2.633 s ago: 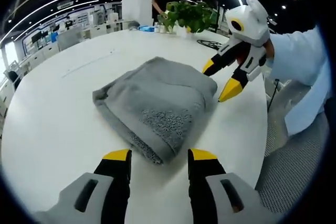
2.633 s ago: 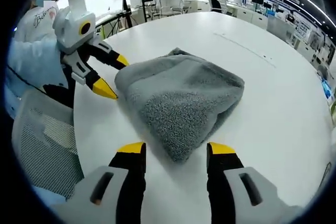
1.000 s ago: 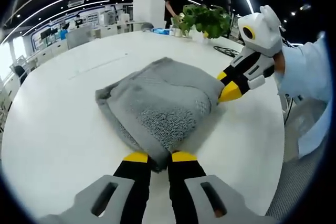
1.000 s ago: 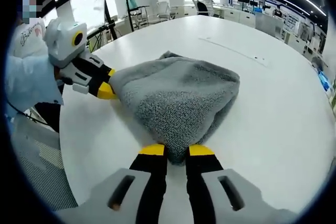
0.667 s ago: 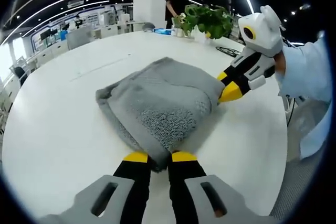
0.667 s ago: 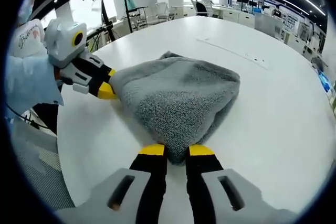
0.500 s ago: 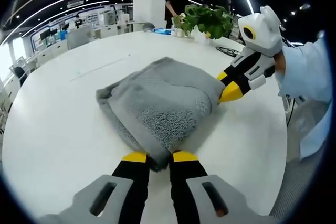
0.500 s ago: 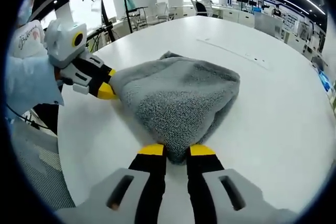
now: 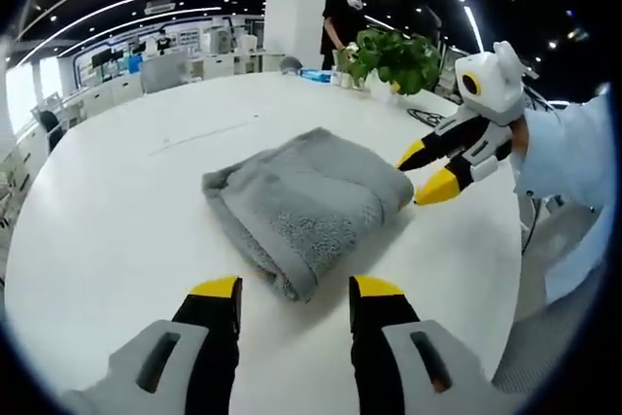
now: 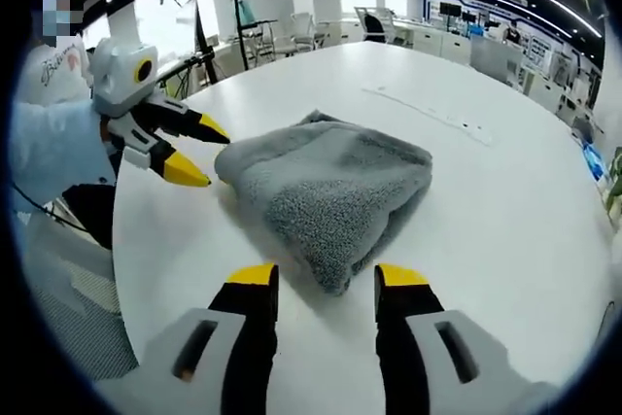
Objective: Fold the towel on the table until its edges align and the towel forms a compact rectangular stack.
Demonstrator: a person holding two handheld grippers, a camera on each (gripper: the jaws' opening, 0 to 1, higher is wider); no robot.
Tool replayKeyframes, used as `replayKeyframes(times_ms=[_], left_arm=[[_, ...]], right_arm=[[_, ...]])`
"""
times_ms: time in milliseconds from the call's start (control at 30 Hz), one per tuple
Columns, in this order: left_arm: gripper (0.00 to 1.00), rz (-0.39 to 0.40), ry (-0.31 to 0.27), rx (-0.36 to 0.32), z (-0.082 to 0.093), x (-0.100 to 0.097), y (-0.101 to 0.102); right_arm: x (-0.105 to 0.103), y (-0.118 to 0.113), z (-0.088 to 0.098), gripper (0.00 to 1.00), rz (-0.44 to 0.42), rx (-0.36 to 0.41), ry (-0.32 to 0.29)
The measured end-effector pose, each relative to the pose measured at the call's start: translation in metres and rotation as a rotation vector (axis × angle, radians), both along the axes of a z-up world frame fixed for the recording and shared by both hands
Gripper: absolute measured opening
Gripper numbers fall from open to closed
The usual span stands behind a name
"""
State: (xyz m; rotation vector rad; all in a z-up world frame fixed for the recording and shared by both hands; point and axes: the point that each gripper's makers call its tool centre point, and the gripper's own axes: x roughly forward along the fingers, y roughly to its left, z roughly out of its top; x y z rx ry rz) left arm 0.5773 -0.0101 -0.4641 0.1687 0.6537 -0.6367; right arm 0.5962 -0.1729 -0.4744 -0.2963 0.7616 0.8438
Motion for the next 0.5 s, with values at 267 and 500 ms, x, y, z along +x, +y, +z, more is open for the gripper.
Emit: replayKeyframes(times_ms=[267, 500], left_arm=[[0.49, 0.025, -0.051, -0.026, 0.021, -0.020, 0.007], [0.49, 0.058, -0.088, -0.050, 0.035, -0.041, 0.019]], right_arm=[[-0.016, -0.005, 0.018, 0.52, -0.007, 0.017, -0.063], [-0.031, -0.008, 0.029, 0.56, -0.003, 0.040, -0.091]])
